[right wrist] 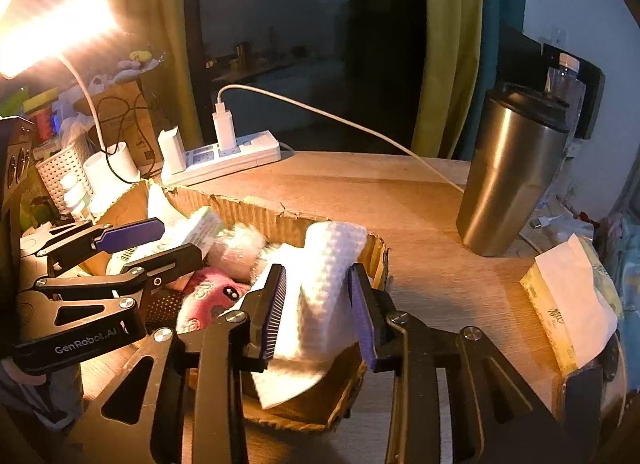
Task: Organize soft objects
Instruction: 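Lower the paper towel into the box and open the right gripper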
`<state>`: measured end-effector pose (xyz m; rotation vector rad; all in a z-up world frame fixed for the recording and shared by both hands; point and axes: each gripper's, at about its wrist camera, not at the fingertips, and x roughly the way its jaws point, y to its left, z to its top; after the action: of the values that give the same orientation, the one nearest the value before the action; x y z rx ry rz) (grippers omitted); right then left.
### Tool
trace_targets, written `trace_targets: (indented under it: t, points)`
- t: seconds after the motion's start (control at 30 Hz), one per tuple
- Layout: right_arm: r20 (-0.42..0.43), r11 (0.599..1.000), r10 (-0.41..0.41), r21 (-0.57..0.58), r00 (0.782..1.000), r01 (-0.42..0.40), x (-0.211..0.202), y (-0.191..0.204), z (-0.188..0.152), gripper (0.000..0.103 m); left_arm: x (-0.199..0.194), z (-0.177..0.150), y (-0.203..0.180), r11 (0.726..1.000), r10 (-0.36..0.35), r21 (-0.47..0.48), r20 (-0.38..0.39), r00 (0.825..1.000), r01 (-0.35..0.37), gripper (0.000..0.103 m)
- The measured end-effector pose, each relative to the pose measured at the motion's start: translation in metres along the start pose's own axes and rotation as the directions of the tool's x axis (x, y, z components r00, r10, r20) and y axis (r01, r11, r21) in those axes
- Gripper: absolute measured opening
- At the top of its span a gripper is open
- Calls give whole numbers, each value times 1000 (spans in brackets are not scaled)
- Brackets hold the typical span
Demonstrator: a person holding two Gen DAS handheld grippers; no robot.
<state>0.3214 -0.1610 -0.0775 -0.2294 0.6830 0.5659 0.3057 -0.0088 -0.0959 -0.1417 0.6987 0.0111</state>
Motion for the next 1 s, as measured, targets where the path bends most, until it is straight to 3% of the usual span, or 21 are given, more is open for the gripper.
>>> trace_targets:
  t: [0.33,0.4,0.5,1.0]
  points:
    - [39,1000,-12,-6,999,13,-25,8,4,48,-28,3,0,1000,11,4,51,999,-11,54]
    - [50,1000,-15,-7,999,15,-32,10,5,49,-34,3,-1,1000,13,5,61,998,-13,55]
    - [62,1000,-18,-8,998,19,-40,13,6,49,-45,3,-1,1000,16,5,79,997,-16,68]
    - [152,999,-35,-34,988,41,-99,34,9,49,-109,3,-1,1000,26,5,186,982,-27,69]
